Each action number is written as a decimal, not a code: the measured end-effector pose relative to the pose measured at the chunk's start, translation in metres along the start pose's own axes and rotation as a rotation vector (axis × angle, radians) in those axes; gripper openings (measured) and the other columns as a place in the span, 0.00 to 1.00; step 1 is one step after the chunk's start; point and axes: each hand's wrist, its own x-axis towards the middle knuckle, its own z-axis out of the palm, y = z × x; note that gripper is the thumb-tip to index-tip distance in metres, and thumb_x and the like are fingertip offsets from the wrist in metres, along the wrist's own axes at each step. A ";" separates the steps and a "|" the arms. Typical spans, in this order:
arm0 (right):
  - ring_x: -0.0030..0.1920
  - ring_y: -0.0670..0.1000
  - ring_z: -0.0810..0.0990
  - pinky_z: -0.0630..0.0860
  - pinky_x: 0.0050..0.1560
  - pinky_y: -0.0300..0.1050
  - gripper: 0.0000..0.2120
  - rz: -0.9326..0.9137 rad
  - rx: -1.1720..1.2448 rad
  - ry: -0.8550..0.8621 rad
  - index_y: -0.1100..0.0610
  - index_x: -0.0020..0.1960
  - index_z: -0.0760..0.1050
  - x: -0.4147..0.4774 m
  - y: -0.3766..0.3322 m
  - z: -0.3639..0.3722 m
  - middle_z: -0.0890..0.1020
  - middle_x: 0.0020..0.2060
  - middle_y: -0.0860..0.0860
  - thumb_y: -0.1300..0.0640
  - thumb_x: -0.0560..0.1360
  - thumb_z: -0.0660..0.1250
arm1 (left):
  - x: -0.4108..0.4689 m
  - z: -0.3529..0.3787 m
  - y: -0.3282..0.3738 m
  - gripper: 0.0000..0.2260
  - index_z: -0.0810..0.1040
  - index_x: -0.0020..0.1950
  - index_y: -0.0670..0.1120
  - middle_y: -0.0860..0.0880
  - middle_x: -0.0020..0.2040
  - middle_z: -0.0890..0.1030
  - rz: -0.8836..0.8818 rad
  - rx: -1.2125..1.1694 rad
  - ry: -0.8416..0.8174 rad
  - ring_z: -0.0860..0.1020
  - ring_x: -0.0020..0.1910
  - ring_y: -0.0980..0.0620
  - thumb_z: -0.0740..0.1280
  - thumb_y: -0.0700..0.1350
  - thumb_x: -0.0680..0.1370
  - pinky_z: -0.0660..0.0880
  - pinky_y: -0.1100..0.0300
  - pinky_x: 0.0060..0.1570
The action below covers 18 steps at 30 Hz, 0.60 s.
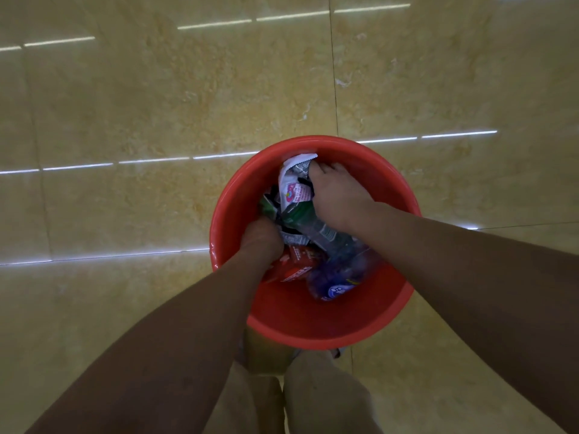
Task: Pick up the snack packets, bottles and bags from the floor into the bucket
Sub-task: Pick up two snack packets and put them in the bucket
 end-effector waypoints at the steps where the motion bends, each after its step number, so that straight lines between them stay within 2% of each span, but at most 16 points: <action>1: 0.66 0.60 0.66 0.67 0.66 0.60 0.30 0.001 0.020 -0.013 0.58 0.73 0.58 0.001 0.003 0.002 0.70 0.67 0.57 0.64 0.73 0.61 | 0.002 0.000 0.001 0.14 0.74 0.63 0.37 0.39 0.64 0.76 -0.003 0.005 -0.014 0.76 0.62 0.40 0.61 0.40 0.78 0.73 0.53 0.57; 3: 0.66 0.62 0.67 0.66 0.67 0.61 0.27 0.007 0.082 -0.008 0.58 0.72 0.59 -0.001 0.006 0.001 0.70 0.67 0.57 0.62 0.73 0.61 | 0.002 0.000 0.002 0.16 0.73 0.65 0.37 0.39 0.64 0.76 -0.007 0.008 -0.023 0.76 0.62 0.40 0.62 0.40 0.78 0.73 0.53 0.57; 5: 0.63 0.63 0.70 0.68 0.64 0.58 0.21 0.004 0.150 0.055 0.59 0.66 0.64 -0.008 0.009 -0.003 0.72 0.64 0.58 0.60 0.74 0.61 | -0.004 -0.002 0.005 0.23 0.66 0.70 0.34 0.37 0.66 0.72 -0.006 -0.025 0.017 0.74 0.63 0.39 0.62 0.40 0.77 0.72 0.52 0.59; 7: 0.57 0.63 0.72 0.69 0.55 0.53 0.10 0.006 0.185 0.139 0.58 0.55 0.66 -0.021 0.009 -0.008 0.73 0.59 0.60 0.60 0.75 0.62 | -0.017 -0.008 0.009 0.31 0.53 0.75 0.32 0.35 0.69 0.66 -0.023 -0.099 0.091 0.71 0.66 0.37 0.62 0.41 0.77 0.70 0.49 0.62; 8: 0.54 0.62 0.73 0.68 0.51 0.52 0.08 0.006 0.197 0.176 0.56 0.50 0.64 -0.028 0.009 -0.010 0.73 0.56 0.59 0.61 0.75 0.62 | -0.024 -0.014 0.010 0.35 0.49 0.76 0.33 0.35 0.70 0.64 -0.031 -0.143 0.126 0.69 0.67 0.36 0.64 0.41 0.77 0.68 0.48 0.64; 10: 0.50 0.62 0.74 0.66 0.45 0.51 0.09 0.008 0.208 0.218 0.55 0.47 0.61 -0.040 0.007 -0.013 0.72 0.55 0.59 0.61 0.75 0.63 | -0.038 -0.030 0.013 0.36 0.49 0.77 0.36 0.35 0.71 0.64 -0.020 -0.213 0.161 0.67 0.68 0.35 0.65 0.41 0.76 0.67 0.46 0.65; 12: 0.51 0.61 0.74 0.68 0.46 0.51 0.08 0.029 0.231 0.244 0.57 0.51 0.65 -0.051 0.006 -0.016 0.71 0.57 0.58 0.61 0.74 0.63 | -0.049 -0.045 0.012 0.32 0.55 0.75 0.38 0.36 0.69 0.66 0.003 -0.272 0.186 0.68 0.67 0.34 0.65 0.41 0.75 0.67 0.44 0.63; 13: 0.54 0.61 0.74 0.71 0.49 0.52 0.12 0.041 0.246 0.257 0.59 0.57 0.68 -0.055 0.006 -0.019 0.70 0.61 0.58 0.61 0.74 0.63 | -0.054 -0.052 0.011 0.30 0.57 0.74 0.38 0.36 0.68 0.67 0.014 -0.286 0.201 0.69 0.66 0.34 0.65 0.41 0.75 0.68 0.43 0.63; 15: 0.63 0.60 0.71 0.72 0.63 0.53 0.26 0.075 0.282 0.264 0.60 0.72 0.63 -0.065 0.004 -0.026 0.67 0.68 0.57 0.60 0.75 0.63 | -0.065 -0.061 0.010 0.27 0.59 0.73 0.38 0.36 0.68 0.68 0.032 -0.285 0.216 0.70 0.65 0.33 0.63 0.42 0.76 0.69 0.42 0.61; 16: 0.66 0.59 0.70 0.70 0.66 0.53 0.29 0.092 0.299 0.273 0.60 0.74 0.61 -0.070 0.003 -0.031 0.66 0.70 0.57 0.60 0.75 0.64 | -0.070 -0.065 0.008 0.26 0.60 0.72 0.39 0.36 0.67 0.68 0.042 -0.279 0.231 0.71 0.64 0.33 0.63 0.42 0.76 0.69 0.42 0.60; 18: 0.65 0.59 0.71 0.71 0.65 0.52 0.29 0.128 0.315 0.276 0.58 0.75 0.61 -0.080 0.000 -0.040 0.68 0.69 0.57 0.59 0.75 0.65 | -0.079 -0.073 0.005 0.23 0.62 0.70 0.39 0.36 0.65 0.70 0.070 -0.266 0.263 0.72 0.62 0.34 0.61 0.44 0.77 0.70 0.42 0.59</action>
